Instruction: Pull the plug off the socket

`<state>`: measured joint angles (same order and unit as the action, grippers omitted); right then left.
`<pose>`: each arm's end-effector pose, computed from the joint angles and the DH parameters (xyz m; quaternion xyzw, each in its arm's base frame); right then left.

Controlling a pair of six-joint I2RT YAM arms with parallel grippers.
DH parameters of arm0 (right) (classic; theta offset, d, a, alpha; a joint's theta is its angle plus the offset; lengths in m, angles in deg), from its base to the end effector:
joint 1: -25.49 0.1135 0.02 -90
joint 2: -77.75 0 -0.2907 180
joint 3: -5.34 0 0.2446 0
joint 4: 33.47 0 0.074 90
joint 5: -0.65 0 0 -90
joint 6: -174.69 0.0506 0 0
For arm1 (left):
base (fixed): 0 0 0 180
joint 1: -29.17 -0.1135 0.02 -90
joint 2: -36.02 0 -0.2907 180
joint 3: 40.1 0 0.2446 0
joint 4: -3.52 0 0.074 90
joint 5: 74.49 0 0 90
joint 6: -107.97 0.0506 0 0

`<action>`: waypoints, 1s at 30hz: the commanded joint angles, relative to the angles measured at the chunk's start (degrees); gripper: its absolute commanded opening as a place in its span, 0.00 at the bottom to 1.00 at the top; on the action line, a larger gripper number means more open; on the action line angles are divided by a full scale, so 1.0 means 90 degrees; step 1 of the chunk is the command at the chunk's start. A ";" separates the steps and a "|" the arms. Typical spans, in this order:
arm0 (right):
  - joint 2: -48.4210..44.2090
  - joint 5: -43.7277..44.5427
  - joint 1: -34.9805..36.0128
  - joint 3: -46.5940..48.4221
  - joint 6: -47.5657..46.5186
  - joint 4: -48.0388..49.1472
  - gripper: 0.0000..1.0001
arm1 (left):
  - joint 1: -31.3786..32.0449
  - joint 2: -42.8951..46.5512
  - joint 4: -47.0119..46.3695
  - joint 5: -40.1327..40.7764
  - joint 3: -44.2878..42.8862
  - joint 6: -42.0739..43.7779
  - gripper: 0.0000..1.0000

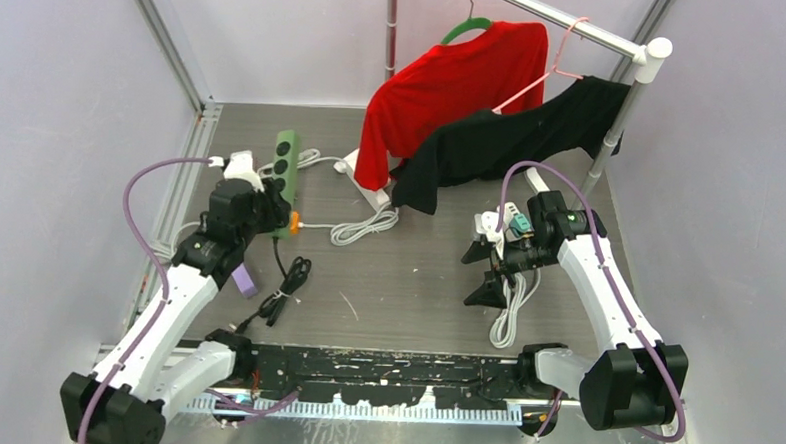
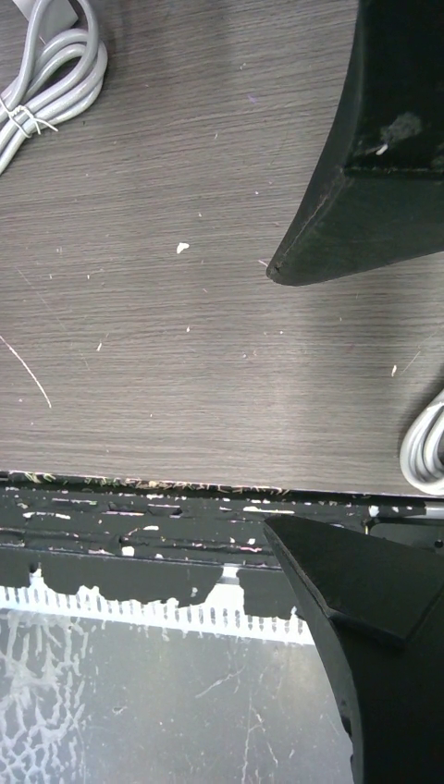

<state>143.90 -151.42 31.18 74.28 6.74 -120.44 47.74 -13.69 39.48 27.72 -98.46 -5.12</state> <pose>0.1515 0.0600 0.2941 -0.5901 0.6203 0.3902 0.3387 0.1774 -0.0483 0.3154 -0.0888 0.8464 -0.0990 0.5157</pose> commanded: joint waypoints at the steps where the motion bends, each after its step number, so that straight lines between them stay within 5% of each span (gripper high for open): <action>1: -0.0093 -0.0145 -0.0030 0.0053 -0.0209 -0.0155 1.00 | -0.0818 -0.0290 -0.1222 -0.0645 -0.0279 -0.0662 0.00; 12: -0.0084 -0.0246 -0.0018 0.0094 -0.0402 -0.0354 1.00 | -0.1712 -0.2357 -0.2157 0.0292 -0.1126 0.0155 0.00; 23: -0.0087 -0.0372 -0.0019 0.0119 -0.0705 -0.0622 1.00 | -0.2570 -0.3713 -0.2707 -0.0372 -0.1387 0.0495 0.00; 30: -0.0113 -0.0419 -0.0017 0.0120 -0.0747 -0.0672 1.00 | -0.2592 -0.4613 -0.2414 -0.0103 -0.2144 0.1586 0.00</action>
<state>143.88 -152.73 31.18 74.28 1.84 -125.25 24.74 -53.04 23.24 25.77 -111.09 1.79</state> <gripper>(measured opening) 0.996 0.482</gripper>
